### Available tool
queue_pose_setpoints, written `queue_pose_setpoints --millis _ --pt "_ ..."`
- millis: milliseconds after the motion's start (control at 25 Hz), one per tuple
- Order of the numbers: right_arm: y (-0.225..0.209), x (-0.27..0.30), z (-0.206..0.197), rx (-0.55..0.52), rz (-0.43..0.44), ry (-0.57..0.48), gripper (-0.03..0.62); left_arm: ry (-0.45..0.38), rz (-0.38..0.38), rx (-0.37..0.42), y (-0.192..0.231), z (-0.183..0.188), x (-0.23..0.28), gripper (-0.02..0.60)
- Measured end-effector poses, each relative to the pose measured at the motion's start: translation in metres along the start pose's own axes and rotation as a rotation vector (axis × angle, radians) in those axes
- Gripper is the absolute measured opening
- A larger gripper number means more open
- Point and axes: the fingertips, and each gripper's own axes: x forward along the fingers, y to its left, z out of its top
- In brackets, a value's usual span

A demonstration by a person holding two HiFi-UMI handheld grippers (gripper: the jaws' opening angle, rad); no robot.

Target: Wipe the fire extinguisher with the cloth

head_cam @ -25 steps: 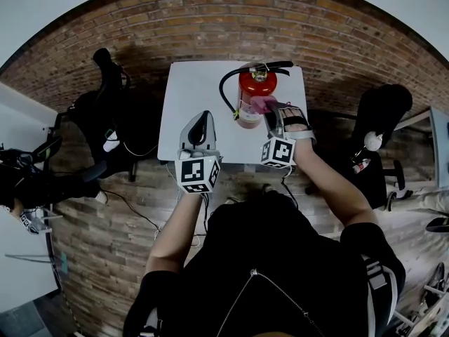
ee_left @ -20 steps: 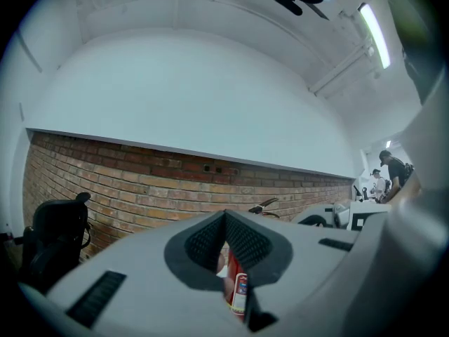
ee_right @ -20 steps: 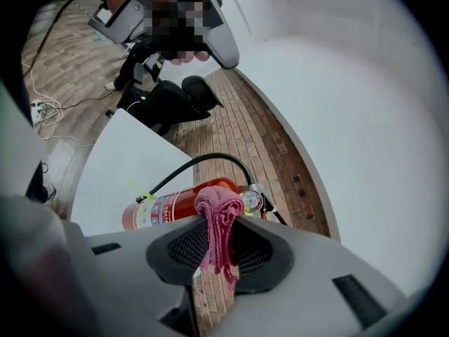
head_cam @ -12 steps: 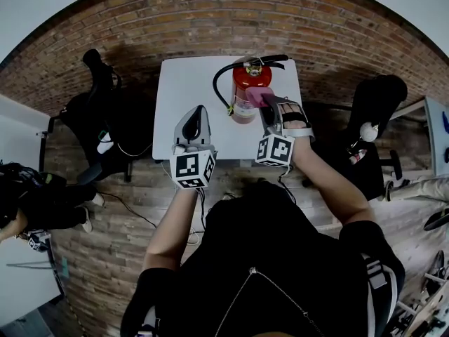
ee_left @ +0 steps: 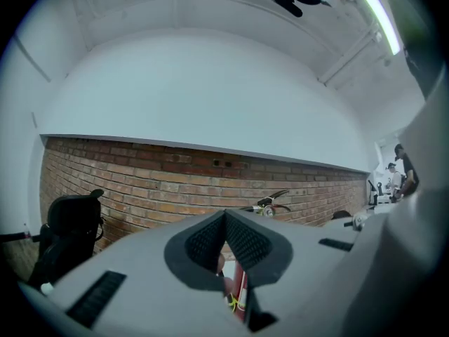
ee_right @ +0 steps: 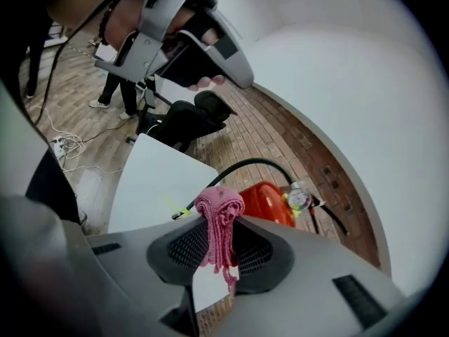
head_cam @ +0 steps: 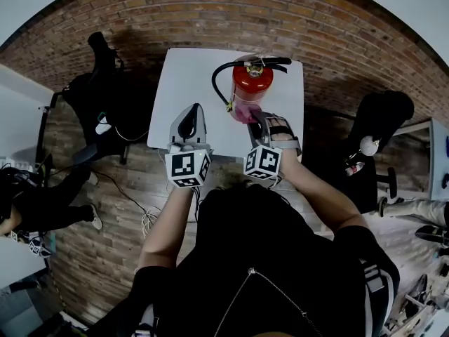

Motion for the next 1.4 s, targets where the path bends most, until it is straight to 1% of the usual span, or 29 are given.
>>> queue_pose_setpoints --millis 120,240,320,440,520,680,800,920,1000,1400 --pt "0.033 0.018 -0.012 0.003 0.085 0.007 0.101 0.011 0.055 -0.005 0.001 -0.003 -0.002 0.009" --pt "0.067 0.04 -0.025 -0.004 0.151 0.022 0.101 0.013 0.083 -0.007 0.004 -0.006 -0.003 0.009" --pt "0.09 0.057 -0.032 -0.014 0.18 0.042 0.101 0.02 0.083 -0.012 0.01 -0.01 -0.001 0.009" --pt "0.128 0.08 -0.043 0.005 0.213 0.097 0.101 0.053 0.058 -0.019 0.023 -0.022 0.001 0.009" --pt "0.145 0.098 -0.053 0.029 0.219 0.143 0.101 0.069 0.034 -0.021 0.034 -0.026 0.006 0.01" --pt "0.164 0.14 -0.07 0.056 0.22 0.22 0.101 0.08 -0.006 -0.023 0.058 -0.034 0.018 0.009" --pt "0.183 0.165 -0.08 0.054 0.223 0.268 0.101 0.101 -0.03 -0.025 0.073 -0.045 0.023 0.009" --pt "0.205 0.184 -0.094 0.029 0.237 0.323 0.101 0.12 -0.051 -0.034 0.083 -0.054 0.025 0.01" --pt "0.212 0.193 -0.103 0.021 0.235 0.355 0.101 0.129 -0.062 -0.041 0.089 -0.059 0.026 0.01" --pt "0.235 0.218 -0.113 0.003 0.236 0.405 0.101 0.167 -0.091 -0.045 0.112 -0.081 0.024 0.01"
